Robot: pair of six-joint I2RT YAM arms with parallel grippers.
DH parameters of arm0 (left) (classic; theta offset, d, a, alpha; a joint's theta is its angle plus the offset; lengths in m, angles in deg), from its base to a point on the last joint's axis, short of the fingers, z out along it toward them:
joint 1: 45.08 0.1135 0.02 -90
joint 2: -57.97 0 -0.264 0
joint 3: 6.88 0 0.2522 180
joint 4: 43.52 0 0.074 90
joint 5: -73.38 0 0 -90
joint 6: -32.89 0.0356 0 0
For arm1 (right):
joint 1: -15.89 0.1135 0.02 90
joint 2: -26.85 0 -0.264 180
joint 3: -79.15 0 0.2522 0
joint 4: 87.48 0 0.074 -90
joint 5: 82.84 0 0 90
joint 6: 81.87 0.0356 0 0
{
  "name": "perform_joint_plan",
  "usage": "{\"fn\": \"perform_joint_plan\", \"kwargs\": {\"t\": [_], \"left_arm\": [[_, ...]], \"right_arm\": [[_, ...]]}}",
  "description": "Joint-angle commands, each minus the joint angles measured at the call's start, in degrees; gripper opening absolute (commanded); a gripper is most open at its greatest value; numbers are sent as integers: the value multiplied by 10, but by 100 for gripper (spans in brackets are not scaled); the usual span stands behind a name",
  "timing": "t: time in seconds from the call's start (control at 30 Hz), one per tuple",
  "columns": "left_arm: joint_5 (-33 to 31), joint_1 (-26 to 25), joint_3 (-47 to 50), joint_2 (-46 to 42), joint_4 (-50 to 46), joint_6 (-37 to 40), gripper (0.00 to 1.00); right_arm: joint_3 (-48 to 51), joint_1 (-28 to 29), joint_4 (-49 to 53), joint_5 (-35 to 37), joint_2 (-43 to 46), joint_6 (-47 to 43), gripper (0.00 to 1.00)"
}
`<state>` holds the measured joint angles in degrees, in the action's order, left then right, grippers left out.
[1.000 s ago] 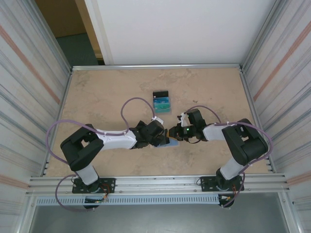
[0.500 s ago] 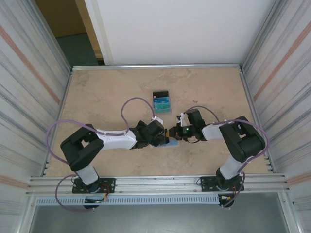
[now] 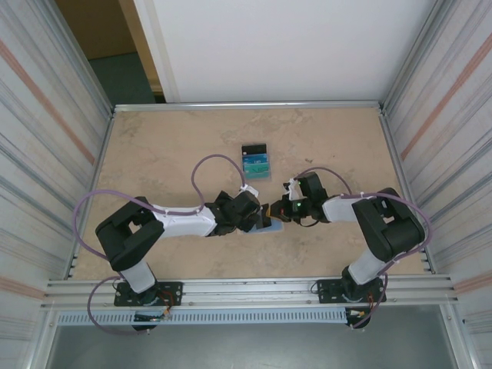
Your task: Take the credit cards out of the card holder
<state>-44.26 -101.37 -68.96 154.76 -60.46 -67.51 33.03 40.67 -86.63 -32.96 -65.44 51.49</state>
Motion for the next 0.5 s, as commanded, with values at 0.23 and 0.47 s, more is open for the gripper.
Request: {"fn": "perform_joint_plan", "kwargs": {"t": [0.23, 0.47], "left_arm": [[-16, -2, 8, -36, -51, 4, 99], [-16, -2, -7, -95, -60, -3, 99]], "right_arm": [[-7, -27, 141, 74, 93, -72, 0], [-10, -29, 197, 97, 175, -105, 0]]}}
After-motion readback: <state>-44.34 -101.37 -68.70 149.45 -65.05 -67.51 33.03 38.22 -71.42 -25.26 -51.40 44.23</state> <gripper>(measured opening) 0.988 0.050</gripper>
